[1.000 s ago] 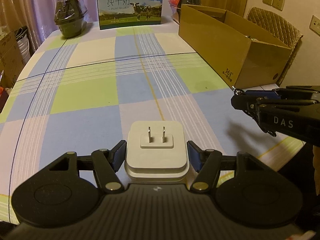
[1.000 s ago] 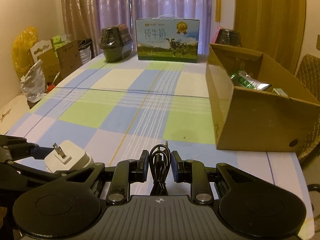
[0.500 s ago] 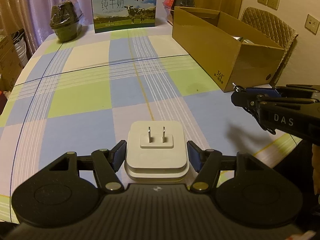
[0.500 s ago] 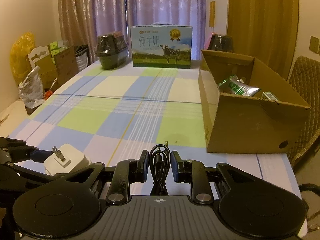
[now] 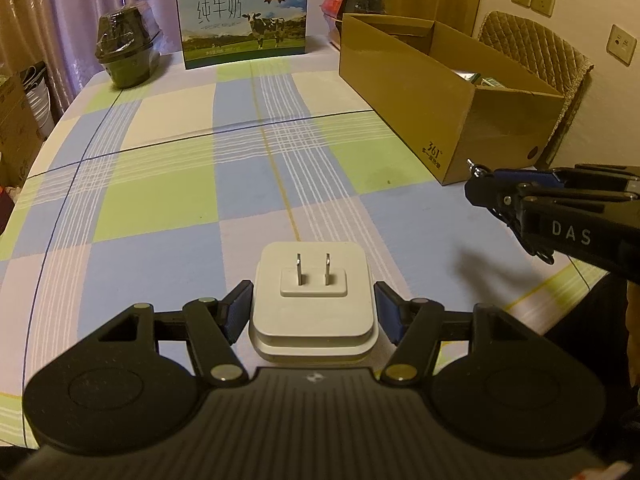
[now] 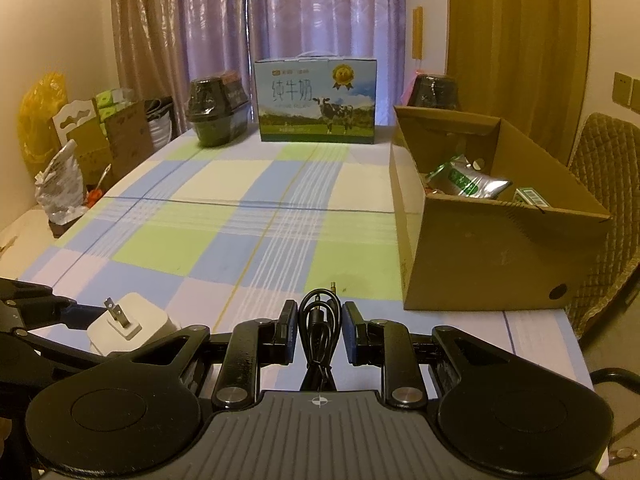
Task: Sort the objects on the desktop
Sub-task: 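Carry the plug adapter and cable over the cardboard box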
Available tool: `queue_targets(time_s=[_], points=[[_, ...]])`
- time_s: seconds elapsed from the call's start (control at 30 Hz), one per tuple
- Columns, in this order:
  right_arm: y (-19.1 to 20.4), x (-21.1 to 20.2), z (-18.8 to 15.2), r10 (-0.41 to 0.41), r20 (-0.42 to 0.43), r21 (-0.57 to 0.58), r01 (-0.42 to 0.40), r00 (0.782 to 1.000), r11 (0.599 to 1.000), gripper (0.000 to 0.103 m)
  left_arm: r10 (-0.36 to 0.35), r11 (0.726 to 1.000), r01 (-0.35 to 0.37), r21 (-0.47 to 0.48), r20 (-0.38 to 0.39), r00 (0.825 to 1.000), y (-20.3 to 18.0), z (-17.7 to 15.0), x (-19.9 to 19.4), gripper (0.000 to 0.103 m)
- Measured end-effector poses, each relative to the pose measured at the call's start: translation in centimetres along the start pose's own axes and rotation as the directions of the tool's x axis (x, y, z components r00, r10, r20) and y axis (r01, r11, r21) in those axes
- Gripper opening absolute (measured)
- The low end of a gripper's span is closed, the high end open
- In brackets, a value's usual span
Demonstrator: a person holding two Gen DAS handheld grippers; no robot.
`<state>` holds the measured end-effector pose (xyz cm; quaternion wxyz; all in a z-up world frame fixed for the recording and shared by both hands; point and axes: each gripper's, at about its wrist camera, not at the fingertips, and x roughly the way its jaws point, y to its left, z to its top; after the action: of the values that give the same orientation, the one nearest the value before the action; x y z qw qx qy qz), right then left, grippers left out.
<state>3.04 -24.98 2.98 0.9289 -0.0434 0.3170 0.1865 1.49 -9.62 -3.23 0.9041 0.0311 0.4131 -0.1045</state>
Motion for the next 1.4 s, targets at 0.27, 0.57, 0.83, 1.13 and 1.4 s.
queue_targets(time_s=[0.27,0.57,0.83,1.13,1.4], points=[[-0.7,-0.2,0.1,-0.006,0.004,0.010,0.006,1.000,1.000,0.020,-0.004,1.000,0.004,0.008,-0.002,1.000,-0.2,0.4,0.1,0.060],[-2.0,-1.0,0.7,-0.020,0.022,0.030,0.019,1.000,0.999,0.020,-0.016,1.000,0.016,0.022,0.011,1.000,-1.0,1.6,0.1,0.060],[-4.7,-2.4,1.5,-0.068,0.045,0.069,0.064,0.997,0.996,0.020,-0.057,0.997,0.056,0.045,0.033,0.998,-2.9,3.5,0.4,0.060],[-7.8,-3.2,2.7,-0.094,0.035,0.135,0.089,0.995,0.987,0.020,-0.110,0.992,0.105,0.073,0.067,0.992,-5.3,6.5,0.7,0.060],[-10.5,-3.5,4.4,-0.122,0.021,0.145,0.117,0.992,0.982,0.020,-0.145,0.986,0.135,0.096,0.107,0.984,-7.4,9.4,0.6,0.060]])
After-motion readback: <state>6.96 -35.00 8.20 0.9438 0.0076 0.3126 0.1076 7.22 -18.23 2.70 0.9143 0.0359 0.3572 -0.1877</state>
